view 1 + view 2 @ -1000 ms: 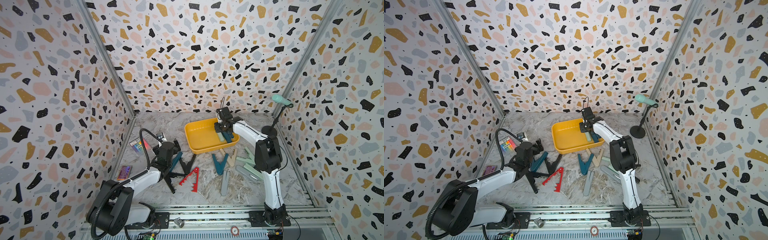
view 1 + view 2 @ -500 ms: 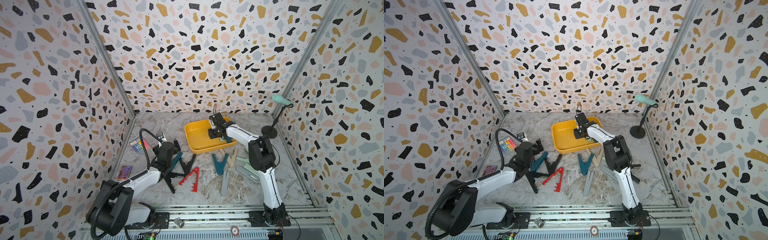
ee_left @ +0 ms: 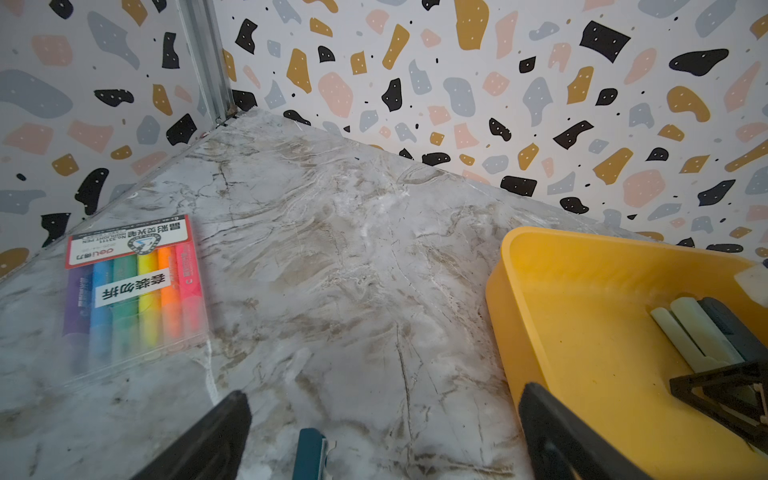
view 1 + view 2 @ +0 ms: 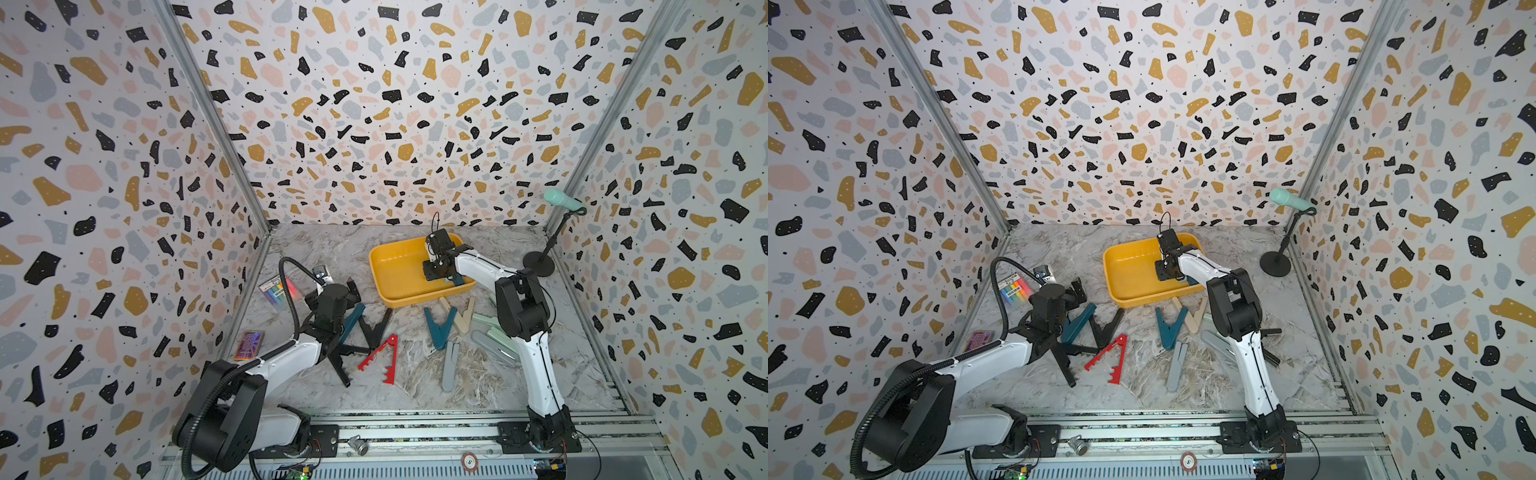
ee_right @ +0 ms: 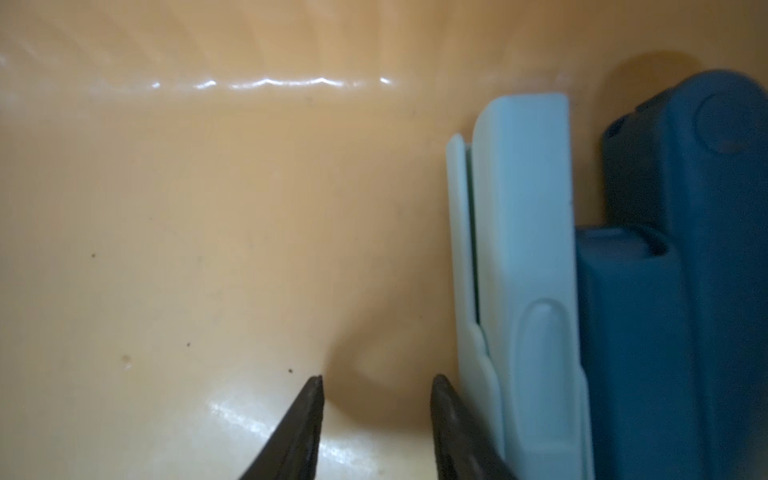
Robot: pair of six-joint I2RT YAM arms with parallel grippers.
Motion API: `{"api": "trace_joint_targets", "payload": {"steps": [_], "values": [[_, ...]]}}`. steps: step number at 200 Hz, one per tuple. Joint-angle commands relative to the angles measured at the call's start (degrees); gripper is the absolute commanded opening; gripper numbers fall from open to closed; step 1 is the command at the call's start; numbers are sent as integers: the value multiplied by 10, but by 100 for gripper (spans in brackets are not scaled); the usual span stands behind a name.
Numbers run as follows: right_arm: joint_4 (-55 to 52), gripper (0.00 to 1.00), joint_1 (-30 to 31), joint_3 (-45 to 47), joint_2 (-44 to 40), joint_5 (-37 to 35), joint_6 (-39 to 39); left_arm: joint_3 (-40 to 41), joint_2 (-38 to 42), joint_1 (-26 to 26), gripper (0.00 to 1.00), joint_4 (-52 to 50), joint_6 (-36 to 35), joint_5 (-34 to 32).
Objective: Put the pruning pliers into the storage box
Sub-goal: Place the pruning pliers in the storage box, then pick up the pruning pliers from the center of the board.
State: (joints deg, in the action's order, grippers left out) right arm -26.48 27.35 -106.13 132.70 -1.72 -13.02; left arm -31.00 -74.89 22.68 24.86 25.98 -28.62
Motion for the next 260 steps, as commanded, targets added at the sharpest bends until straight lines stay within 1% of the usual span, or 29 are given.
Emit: {"api": "trace_joint_targets", "payload": {"steps": [1,68,106,146,165,193,204,229,246,260], "values": [[-2,45,-3,5,-9,-12,-6,-3,12,3,100,8,-8,-10],[15,46,4,25,-53,-2,0,-3,12,3,99,7,-7,-9],[62,50,10,76,-130,-5,11,-3,16,3,99,6,-7,-7],[110,55,10,151,-216,-12,43,1,25,3,99,12,-5,0],[122,57,8,196,-256,-24,40,7,34,3,99,14,-4,0],[100,60,2,261,-318,-50,-19,15,47,5,99,16,1,-9],[102,62,4,304,-350,-64,-49,17,52,11,99,17,0,-18],[113,66,19,405,-424,-68,-127,16,55,23,100,18,-6,-37],[100,66,44,459,-462,-71,-178,10,51,29,99,17,-11,-42],[73,67,81,491,-489,-94,-219,7,47,33,100,18,-12,-47]]}}
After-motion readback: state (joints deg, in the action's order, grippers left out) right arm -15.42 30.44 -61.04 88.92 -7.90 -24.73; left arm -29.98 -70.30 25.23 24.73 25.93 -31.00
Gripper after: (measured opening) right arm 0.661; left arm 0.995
